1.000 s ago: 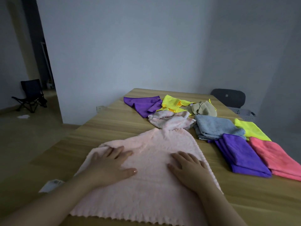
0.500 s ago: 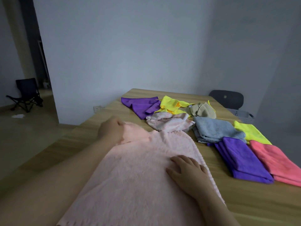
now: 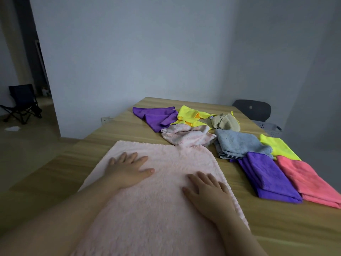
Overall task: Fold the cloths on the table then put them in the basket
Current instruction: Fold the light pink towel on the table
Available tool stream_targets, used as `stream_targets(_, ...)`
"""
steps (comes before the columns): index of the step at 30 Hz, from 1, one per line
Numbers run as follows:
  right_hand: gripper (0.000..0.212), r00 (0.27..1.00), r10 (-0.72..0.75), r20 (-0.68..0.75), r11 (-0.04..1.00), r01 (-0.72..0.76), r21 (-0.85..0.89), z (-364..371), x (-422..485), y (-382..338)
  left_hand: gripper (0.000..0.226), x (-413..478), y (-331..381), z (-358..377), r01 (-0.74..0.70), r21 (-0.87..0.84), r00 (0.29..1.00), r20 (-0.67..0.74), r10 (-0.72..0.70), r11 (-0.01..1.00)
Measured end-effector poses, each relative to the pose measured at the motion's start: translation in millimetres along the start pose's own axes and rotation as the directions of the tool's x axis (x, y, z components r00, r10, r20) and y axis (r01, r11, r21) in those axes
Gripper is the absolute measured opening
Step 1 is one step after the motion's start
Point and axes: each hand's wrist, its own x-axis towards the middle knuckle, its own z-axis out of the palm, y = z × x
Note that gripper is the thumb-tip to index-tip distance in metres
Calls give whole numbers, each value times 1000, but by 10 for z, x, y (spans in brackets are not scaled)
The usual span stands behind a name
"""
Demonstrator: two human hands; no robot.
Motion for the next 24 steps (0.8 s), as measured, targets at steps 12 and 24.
stream_targets(12, 59, 995, 96, 22, 994, -94, -49, 42, -215, -95, 67, -399, -29, 91, 5, -27, 1000, -28, -6, 1000)
stream_targets(24, 54, 997, 70, 17, 994, -68, -80, -26, -365, -28, 59, -544, 14, 40, -24, -2, 964, -265, 23, 1000)
